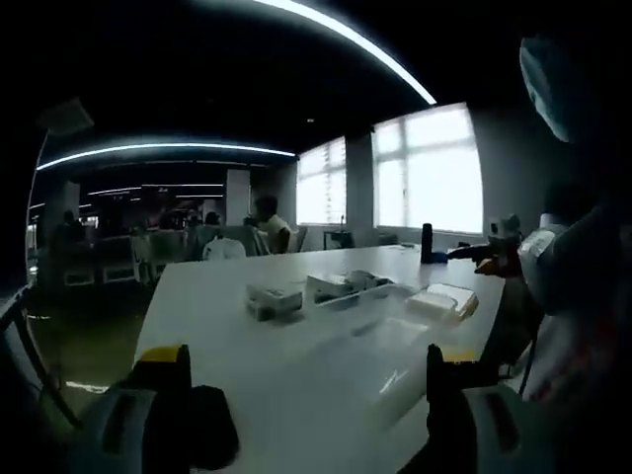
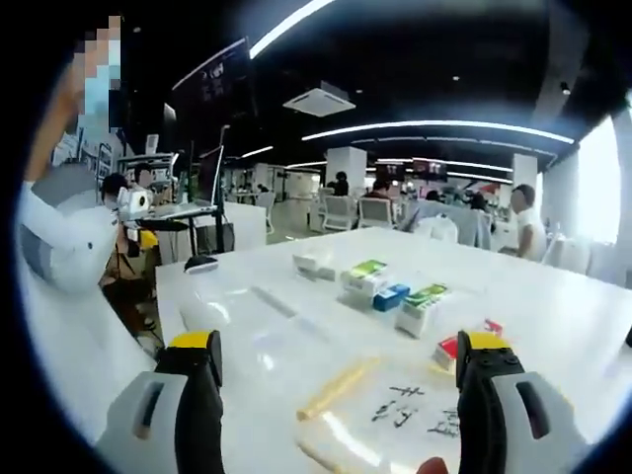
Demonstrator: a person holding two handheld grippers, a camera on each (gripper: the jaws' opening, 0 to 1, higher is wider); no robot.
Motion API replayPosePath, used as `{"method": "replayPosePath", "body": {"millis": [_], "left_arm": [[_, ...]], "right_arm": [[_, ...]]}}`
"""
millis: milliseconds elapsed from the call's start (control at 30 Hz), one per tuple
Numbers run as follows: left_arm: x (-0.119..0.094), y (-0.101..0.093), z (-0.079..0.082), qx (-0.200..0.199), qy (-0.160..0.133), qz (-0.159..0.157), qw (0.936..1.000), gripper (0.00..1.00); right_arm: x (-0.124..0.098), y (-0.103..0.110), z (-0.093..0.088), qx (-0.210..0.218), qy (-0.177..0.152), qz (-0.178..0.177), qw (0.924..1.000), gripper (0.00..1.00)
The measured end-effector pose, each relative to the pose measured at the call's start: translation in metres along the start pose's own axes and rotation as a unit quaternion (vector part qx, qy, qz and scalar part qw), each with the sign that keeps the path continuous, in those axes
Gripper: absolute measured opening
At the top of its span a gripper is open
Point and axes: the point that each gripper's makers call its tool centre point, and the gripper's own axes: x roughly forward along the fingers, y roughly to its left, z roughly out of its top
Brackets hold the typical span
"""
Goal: Arrange the small medicine boxes into an aligned row inside the storage area until every box is upright, visible, and separated from the surrounding clutter.
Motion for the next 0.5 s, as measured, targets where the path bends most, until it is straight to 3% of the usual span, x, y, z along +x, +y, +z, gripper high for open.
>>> {"method": "replayPosePath", "body": {"millis": [233, 500], "left_arm": [[0.0, 0.017, -0.001, -0.002, 0.004, 0.021, 0.9998, 1.0], [0.006, 0.029, 0.009, -0.003, 0.004, 0.029, 0.9996, 0.99]], "right_arm": [[0.003, -0.012, -0.002, 0.016, 0.004, -0.008, 0.9998, 0.95], [0.013, -0.022, 0.001, -0.005, 0.011, -0.011, 0.9999, 0.95]]}}
